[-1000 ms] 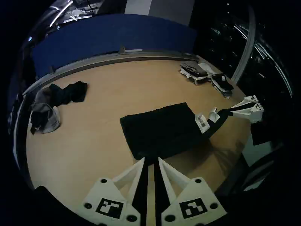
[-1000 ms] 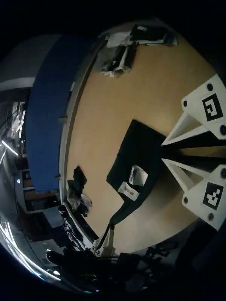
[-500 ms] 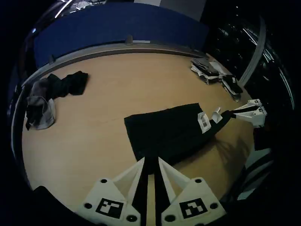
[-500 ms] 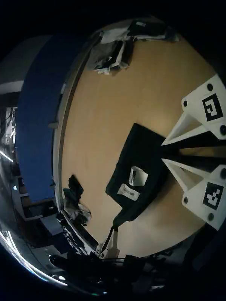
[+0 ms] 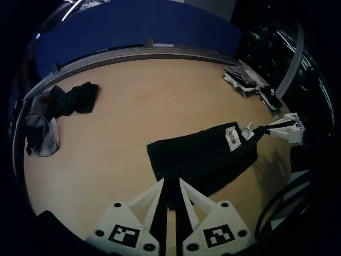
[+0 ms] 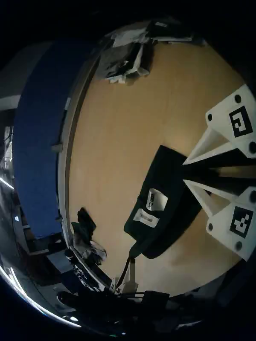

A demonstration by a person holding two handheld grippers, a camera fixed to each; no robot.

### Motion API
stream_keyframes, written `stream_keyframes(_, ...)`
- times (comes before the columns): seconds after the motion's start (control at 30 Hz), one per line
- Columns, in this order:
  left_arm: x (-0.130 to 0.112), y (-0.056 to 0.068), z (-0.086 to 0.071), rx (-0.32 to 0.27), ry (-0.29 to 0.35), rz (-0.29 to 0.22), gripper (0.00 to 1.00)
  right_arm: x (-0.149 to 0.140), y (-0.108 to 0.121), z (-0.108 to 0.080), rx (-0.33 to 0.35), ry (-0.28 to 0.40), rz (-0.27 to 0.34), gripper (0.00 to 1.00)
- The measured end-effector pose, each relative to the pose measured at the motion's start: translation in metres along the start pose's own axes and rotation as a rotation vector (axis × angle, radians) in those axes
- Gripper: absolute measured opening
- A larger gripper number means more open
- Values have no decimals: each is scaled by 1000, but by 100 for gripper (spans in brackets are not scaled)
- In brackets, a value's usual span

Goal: Fold towel

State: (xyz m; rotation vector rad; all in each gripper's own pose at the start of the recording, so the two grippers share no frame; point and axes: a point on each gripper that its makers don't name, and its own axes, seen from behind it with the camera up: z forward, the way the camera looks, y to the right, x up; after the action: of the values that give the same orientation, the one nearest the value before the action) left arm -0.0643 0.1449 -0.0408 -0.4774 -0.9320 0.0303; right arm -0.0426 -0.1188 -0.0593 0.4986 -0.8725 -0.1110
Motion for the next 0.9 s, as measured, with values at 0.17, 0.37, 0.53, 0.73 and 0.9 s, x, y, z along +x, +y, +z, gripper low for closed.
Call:
stream_keyframes(0.17, 2, -5, 11, 4, -9, 0, 9, 2, 4, 13, -5, -7, 7, 9)
stream_keyframes(0.37, 1, -10, 20, 12, -26, 0, 9, -2, 8, 26, -9, -25, 9, 9)
stream_keyframes(0.53, 1, -13, 27, 17, -33, -11, 11, -4, 12, 35, -19, -32, 6, 10)
stream_keyframes(0.73, -2, -18, 36, 31, -44, -28, 15, -5, 14, 46, -28, -38, -4, 19)
stream_keyframes(0.9, 3, -23, 39, 38, -31, -39, 37, -2, 17, 50, -45, -37, -19, 39)
